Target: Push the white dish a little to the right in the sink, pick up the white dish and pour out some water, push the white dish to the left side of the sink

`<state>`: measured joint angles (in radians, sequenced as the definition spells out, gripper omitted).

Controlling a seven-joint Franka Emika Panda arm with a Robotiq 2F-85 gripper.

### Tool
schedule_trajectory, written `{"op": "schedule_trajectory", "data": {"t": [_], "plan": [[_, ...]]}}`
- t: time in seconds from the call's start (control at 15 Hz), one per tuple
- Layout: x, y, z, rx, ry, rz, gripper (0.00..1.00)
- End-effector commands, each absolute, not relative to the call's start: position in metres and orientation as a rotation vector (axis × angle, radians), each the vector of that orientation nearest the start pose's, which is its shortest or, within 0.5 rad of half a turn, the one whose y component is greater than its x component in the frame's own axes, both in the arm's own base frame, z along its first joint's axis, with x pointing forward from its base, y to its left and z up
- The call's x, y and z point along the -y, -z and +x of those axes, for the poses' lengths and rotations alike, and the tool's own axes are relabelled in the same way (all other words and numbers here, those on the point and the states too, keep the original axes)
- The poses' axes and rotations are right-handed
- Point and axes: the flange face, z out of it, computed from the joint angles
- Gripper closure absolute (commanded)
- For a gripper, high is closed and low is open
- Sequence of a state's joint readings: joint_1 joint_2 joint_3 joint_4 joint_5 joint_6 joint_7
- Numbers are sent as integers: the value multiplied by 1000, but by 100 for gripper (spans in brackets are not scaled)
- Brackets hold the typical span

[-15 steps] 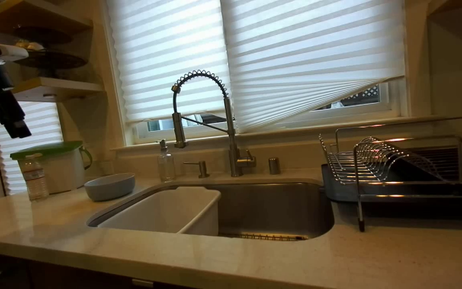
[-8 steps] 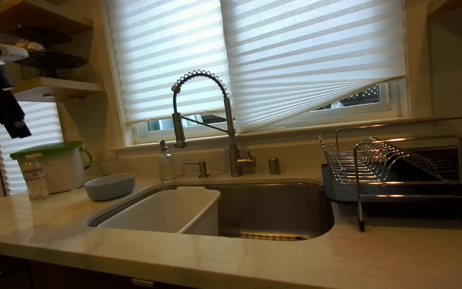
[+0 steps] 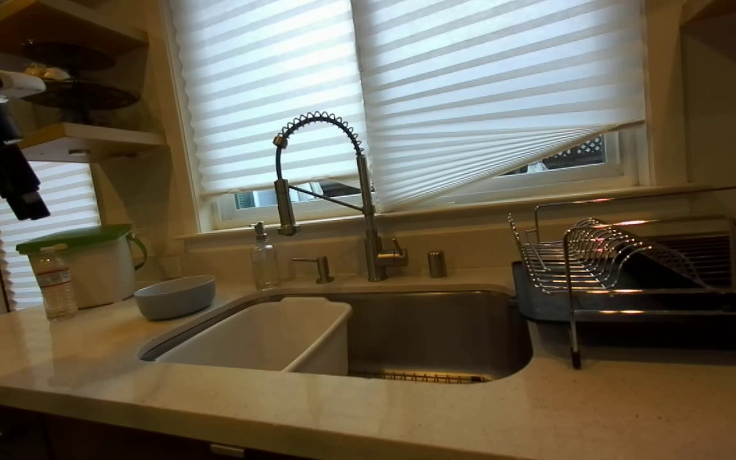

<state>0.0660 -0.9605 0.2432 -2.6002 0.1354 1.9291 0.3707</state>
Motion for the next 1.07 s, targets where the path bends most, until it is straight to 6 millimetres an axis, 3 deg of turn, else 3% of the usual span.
{"op": "schedule_trajectory", "data": {"t": [0.0,0.33,0.6,1.0], "plan": [[-113,-544,296,-254,485,-3056,0],[-111,-516,342,-101,554,-3042,0],[-94,-479,379,42,541,-3051,0],[-70,-417,416,176,428,-3089,0]]}}
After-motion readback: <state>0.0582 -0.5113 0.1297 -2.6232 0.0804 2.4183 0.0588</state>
